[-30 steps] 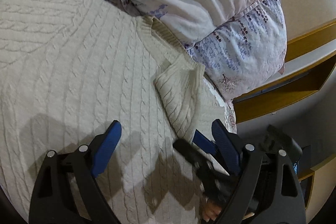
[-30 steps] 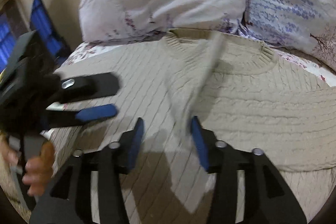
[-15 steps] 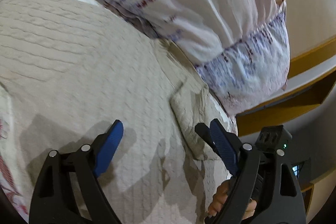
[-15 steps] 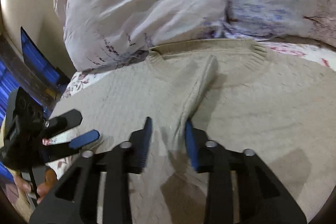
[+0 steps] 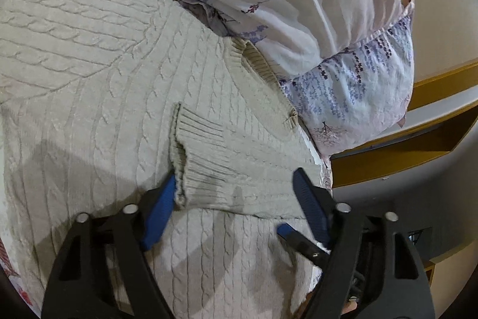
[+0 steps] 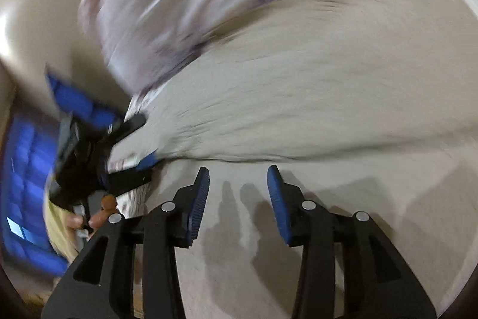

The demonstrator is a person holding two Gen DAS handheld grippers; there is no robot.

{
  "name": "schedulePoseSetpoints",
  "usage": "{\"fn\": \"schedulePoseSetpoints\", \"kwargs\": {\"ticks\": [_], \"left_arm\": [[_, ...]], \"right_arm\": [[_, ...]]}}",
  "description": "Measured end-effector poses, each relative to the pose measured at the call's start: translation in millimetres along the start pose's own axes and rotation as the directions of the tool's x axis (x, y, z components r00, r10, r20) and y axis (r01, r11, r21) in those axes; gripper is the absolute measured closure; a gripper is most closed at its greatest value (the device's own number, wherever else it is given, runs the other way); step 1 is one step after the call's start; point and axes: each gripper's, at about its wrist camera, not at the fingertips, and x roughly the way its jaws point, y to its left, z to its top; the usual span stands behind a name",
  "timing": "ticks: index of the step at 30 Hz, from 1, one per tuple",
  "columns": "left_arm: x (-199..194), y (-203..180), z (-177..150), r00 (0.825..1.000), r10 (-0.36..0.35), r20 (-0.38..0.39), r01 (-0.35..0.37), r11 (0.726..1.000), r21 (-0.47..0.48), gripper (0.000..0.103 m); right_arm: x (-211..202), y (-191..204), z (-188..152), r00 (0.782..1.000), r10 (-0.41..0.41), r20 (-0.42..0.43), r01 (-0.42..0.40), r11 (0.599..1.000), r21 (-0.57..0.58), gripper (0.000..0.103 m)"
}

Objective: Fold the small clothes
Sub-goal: 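Grasp the other sleeve cuff with the left gripper, then fold the held sleeve across the sweater body with the left gripper and release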

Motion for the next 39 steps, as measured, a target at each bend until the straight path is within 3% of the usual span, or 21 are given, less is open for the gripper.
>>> {"fn": "schedulePoseSetpoints", "kwargs": {"ticks": [4,6,8,11,13,15,17,21,23,24,25,28,30,32,34,36,39], "left_arm": [[11,2,5,0.999,0.036,-0.016,-0.035,0.999,0.014,0.06],[20,-2,8,0.996,0.081,-0.026,-0.079,0.995,0.065,0.083],[29,-8,12,0.991,0.131,-0.024,-0.127,0.982,0.141,0.095],[31,-16,23,0.985,0.169,0.018,-0.169,0.964,0.204,0.096],[25,-22,31,0.985,0.162,0.062,-0.172,0.959,0.223,0.096],[16,-30,36,0.979,0.159,0.129,-0.189,0.943,0.273,0.096],[14,-30,34,0.97,0.196,0.147,-0.232,0.925,0.302,0.096],[29,-17,26,0.951,0.299,0.078,-0.309,0.906,0.289,0.095],[27,-17,23,0.945,0.313,0.092,-0.326,0.895,0.303,0.092],[27,-18,22,0.943,0.321,0.092,-0.333,0.892,0.306,0.091],[24,-18,22,0.943,0.319,0.09,-0.331,0.894,0.303,0.09],[6,-17,21,0.955,0.28,0.095,-0.296,0.91,0.289,0.064],[-17,-13,19,0.959,0.246,0.139,-0.276,0.919,0.281,0.049],[-45,-7,19,0.956,0.224,0.188,-0.269,0.926,0.265,0.045],[-76,5,17,0.947,0.217,0.238,-0.272,0.935,0.229,0.044],[-99,18,16,0.934,0.233,0.272,-0.288,0.94,0.184,0.044],[-141,47,14,0.907,0.274,0.319,-0.317,0.944,0.088,0.044]], "right_arm": [[-49,-61,-2,0.983,-0.076,0.168,0.034,0.97,0.241,0.061],[-66,-82,-1,0.961,-0.126,0.248,0.041,0.946,0.323,0.061],[-76,-93,1,0.934,-0.193,0.3,0.071,0.925,0.374,0.061],[-80,-103,10,0.895,-0.279,0.348,0.127,0.908,0.4,0.066],[-81,-107,14,0.874,-0.319,0.366,0.164,0.903,0.397,0.091],[-77,-97,8,0.848,-0.337,0.408,0.185,0.911,0.368,0.093],[-74,-85,5,0.824,-0.368,0.43,0.24,0.915,0.323,0.093],[-68,-87,6,0.823,-0.434,0.367,0.327,0.889,0.32,0.093],[-70,-88,3,0.823,-0.451,0.344,0.353,0.882,0.313,0.092],[-71,-87,2,0.82,-0.46,0.34,0.365,0.879,0.308,0.09],[-75,-83,0,0.814,-0.475,0.336,0.383,0.872,0.304,0.08],[-91,-68,-9,0.78,-0.51,0.362,0.426,0.857,0.289,0.067],[-97,-49,-11,0.762,-0.511,0.399,0.448,0.859,0.247,0.067],[-92,-30,-7,0.781,-0.476,0.405,0.448,0.878,0.167,0.067],[-67,-3,3,0.844,-0.41,0.346,0.429,0.903,0.024,0.067],[-38,19,8,0.881,-0.38,0.281,0.418,0.904,-0.087,0.067],[9,51,12,0.91,-0.361,0.204,0.403,0.884,-0.238,0.067]]}}
